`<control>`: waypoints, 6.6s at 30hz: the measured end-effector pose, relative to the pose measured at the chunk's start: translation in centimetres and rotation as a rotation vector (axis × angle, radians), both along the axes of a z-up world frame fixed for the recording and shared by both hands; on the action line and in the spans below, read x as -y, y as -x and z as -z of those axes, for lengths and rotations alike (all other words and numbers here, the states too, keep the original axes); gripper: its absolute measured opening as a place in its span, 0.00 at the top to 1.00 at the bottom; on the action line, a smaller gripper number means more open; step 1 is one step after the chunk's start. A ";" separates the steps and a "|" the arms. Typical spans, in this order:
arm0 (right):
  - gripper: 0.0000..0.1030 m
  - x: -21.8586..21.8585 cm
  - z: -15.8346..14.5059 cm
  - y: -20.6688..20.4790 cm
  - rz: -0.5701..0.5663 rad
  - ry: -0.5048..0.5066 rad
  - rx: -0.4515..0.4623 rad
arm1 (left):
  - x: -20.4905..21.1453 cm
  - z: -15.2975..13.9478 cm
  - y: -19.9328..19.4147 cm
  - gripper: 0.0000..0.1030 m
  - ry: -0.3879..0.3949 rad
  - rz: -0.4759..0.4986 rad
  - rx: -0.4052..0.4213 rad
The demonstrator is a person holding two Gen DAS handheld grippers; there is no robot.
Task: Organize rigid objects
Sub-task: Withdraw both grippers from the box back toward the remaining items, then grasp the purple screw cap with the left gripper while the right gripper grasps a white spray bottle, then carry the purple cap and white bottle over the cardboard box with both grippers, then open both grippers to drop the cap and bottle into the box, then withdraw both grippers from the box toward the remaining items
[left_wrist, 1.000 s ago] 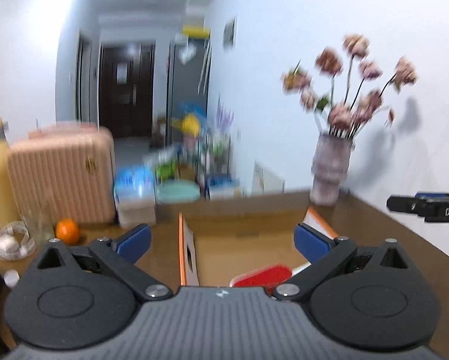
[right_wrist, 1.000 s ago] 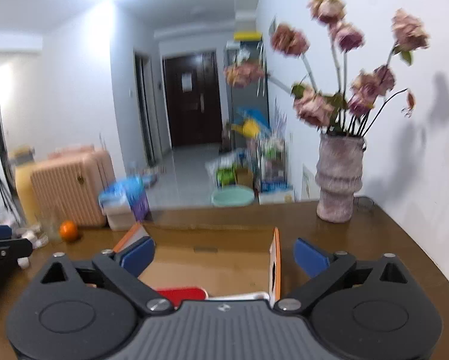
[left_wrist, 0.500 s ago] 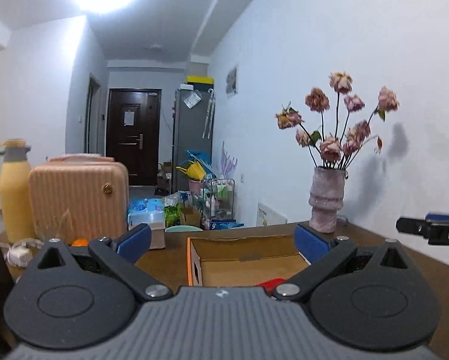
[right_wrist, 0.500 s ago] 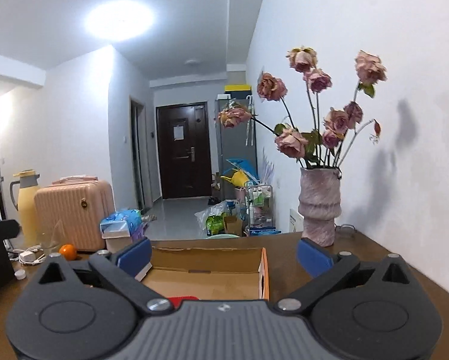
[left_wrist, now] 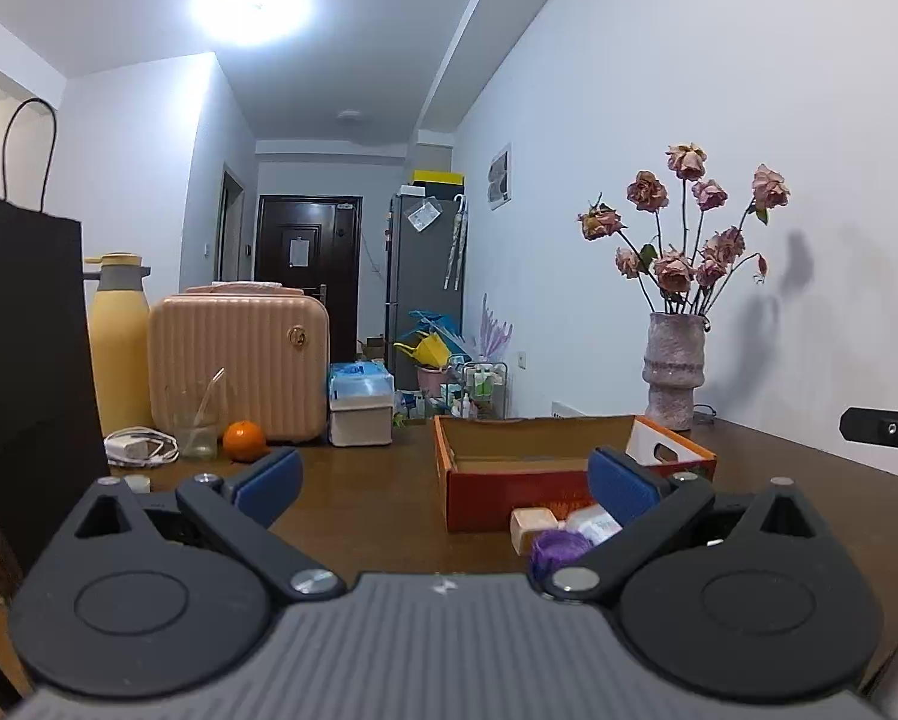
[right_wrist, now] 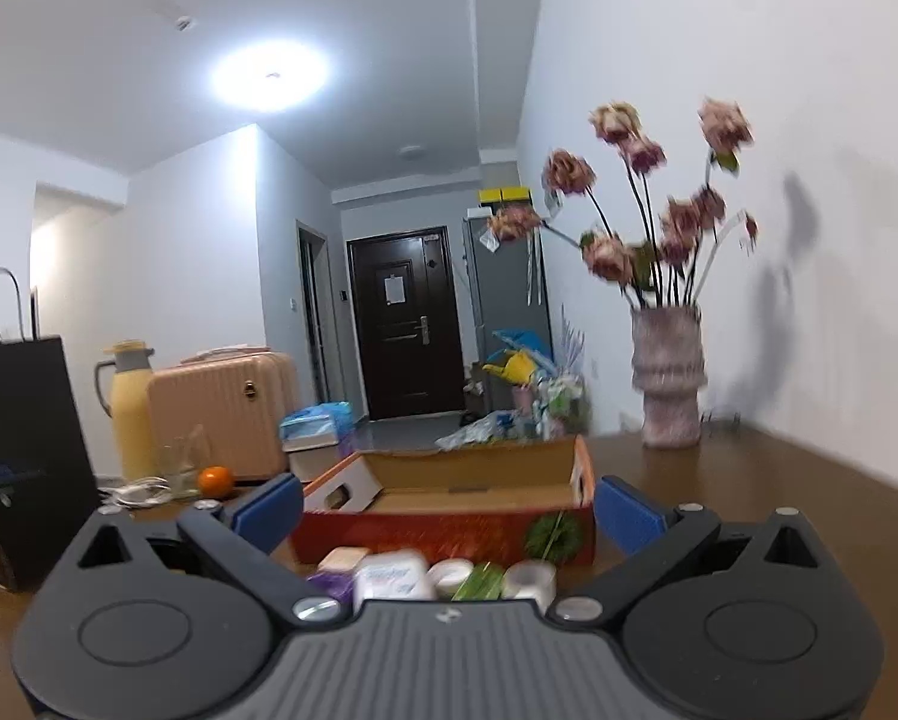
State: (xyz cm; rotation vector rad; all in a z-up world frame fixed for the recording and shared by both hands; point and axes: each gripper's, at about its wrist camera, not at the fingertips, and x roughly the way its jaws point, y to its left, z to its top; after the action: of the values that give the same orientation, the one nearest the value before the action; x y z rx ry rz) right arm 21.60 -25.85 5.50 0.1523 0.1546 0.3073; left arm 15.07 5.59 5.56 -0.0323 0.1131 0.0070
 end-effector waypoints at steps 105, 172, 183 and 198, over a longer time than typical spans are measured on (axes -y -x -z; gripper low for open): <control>0.74 -1.1 0.1 8.7 0.077 0.140 -0.085 | 3.7 -2.9 5.1 0.46 0.019 0.113 -0.026; 0.57 -9.9 7.6 -49.8 0.008 0.813 -0.647 | 3.1 4.5 -54.2 0.41 -0.180 0.079 -0.782; 0.35 -7.2 -3.9 -42.0 -0.035 0.638 -0.609 | 2.9 -3.9 -47.7 0.20 -0.130 0.044 -0.779; 0.10 -5.8 -16.6 -28.0 -0.018 0.537 -0.385 | 2.9 -13.2 -35.0 0.04 -0.051 0.009 -0.607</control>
State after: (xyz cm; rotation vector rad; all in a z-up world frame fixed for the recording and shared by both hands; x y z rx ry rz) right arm 49.60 -20.04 22.08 -0.3258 0.6122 0.2425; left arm 50.03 2.69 18.80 0.0222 0.7195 0.0108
